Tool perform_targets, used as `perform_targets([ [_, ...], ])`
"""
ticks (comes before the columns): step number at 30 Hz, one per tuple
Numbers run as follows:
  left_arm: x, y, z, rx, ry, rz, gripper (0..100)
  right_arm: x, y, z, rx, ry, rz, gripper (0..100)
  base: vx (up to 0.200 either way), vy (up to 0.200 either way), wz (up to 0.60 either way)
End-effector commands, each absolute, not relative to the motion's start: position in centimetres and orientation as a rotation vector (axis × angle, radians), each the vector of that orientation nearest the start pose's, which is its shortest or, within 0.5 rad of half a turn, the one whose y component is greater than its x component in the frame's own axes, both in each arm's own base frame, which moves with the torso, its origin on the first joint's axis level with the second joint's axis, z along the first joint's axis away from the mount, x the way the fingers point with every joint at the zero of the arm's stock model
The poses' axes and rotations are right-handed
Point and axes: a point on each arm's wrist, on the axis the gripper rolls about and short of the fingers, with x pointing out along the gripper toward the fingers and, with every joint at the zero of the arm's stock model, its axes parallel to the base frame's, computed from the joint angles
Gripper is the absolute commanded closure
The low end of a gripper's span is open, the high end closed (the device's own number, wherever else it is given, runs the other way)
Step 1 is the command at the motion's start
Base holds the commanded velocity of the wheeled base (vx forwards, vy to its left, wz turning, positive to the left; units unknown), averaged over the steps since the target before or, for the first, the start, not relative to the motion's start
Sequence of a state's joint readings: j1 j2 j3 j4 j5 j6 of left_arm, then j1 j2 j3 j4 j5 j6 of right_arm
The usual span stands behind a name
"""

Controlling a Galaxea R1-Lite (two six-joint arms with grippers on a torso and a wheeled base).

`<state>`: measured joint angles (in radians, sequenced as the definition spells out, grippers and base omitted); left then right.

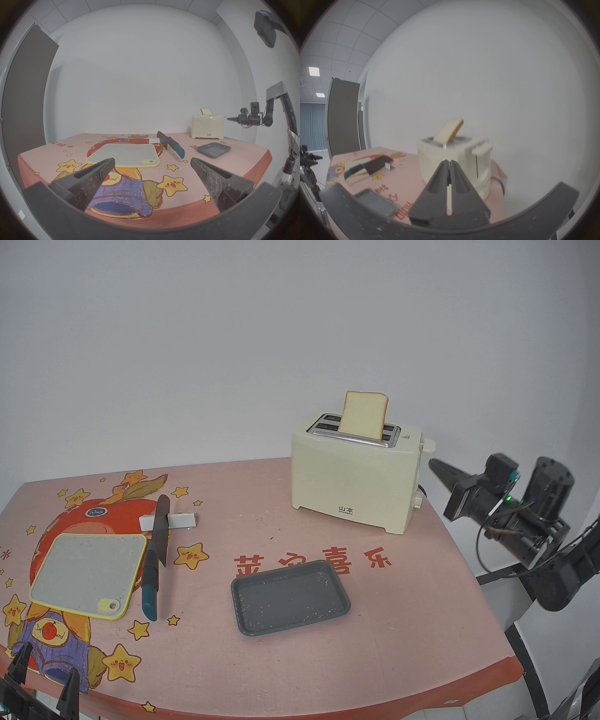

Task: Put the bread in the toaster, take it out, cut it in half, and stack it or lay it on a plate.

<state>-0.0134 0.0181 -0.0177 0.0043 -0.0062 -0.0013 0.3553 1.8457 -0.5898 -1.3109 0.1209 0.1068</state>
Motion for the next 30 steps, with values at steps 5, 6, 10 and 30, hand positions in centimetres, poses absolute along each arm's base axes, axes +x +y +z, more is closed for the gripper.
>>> perform_targets([
  [5, -2.2, 0.0, 7.6, -0.003, 0.012, -0.025, 0, 20.6, 7.5, 26.4, 0.149, -0.298, 0.472, 100, 0.000, 0.000, 0.00],
  [6, -2.2, 0.0, 7.6, -0.003, 0.012, -0.025, 0, 19.9, 7.3, 26.7, 0.149, -0.290, 0.478, 100, 0.000, 0.000, 0.00],
  [10, -2.2, 0.0, 7.6, -0.003, 0.012, -0.025, 0, 19.4, 7.1, 27.6, 0.157, -0.179, 0.486, 100, 0.000, 0.000, 0.00],
  [30, -2.2, 0.0, 7.6, -0.003, 0.012, -0.025, 0, 29.5, 11.0, 29.8, 0.284, 0.303, 0.595, 0, 0.000, 0.000, 0.00],
])
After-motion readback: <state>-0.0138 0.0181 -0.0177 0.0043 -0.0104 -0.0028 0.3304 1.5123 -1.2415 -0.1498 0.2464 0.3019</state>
